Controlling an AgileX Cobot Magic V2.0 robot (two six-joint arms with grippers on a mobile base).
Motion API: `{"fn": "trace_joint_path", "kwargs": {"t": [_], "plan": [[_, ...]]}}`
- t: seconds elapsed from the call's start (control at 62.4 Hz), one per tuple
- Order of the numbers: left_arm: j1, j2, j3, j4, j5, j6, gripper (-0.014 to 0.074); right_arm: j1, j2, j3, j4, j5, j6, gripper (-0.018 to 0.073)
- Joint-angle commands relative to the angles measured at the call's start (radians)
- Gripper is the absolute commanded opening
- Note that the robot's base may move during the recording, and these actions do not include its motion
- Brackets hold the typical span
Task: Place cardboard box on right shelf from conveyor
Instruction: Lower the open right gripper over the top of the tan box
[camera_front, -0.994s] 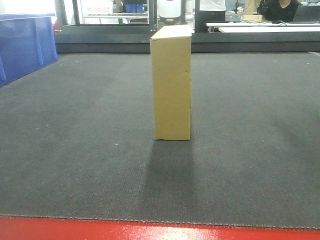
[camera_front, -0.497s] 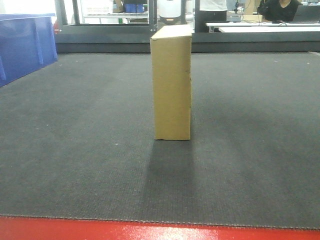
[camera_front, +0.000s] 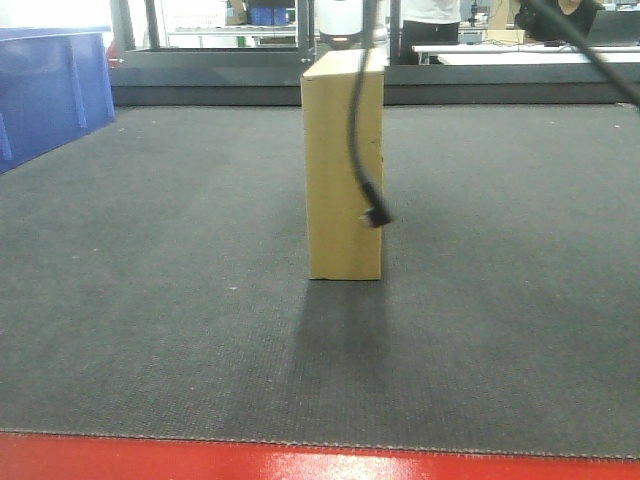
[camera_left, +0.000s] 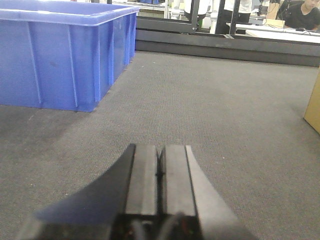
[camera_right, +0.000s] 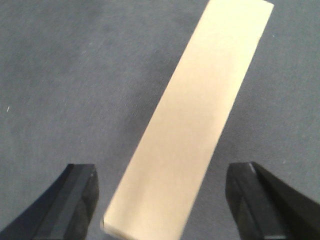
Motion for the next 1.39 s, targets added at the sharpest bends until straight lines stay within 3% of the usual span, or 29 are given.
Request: {"fn": "trace_joint_path", "kwargs": {"t": [0.0,0.208,0.721,1.379], "plan": [[0.002,-0.012,-0.004,-0.007,-0.09,-0.005,-0.0119,-0.001,-0.034,-0.047,-0.065,-0.037,0.086,0.0615],[0.002,-0.012,-0.004,-0.007,-0.09,-0.005,-0.0119,-0.005,-0.01,-0.047,-0.147,-0.042,0.26,0.0615],[0.002,-0.012,-0.004,-0.007,-0.09,-0.005,-0.0119,-0.038,0.066,-0.047,-0.15,-0.105,0.261,0.0615],[0.002,-0.012,-0.004,-0.007,-0.09,-0.005,-0.0119,-0.063,0.137,-0.045,-0.149,-0.144,0.347,0.0613]]}}
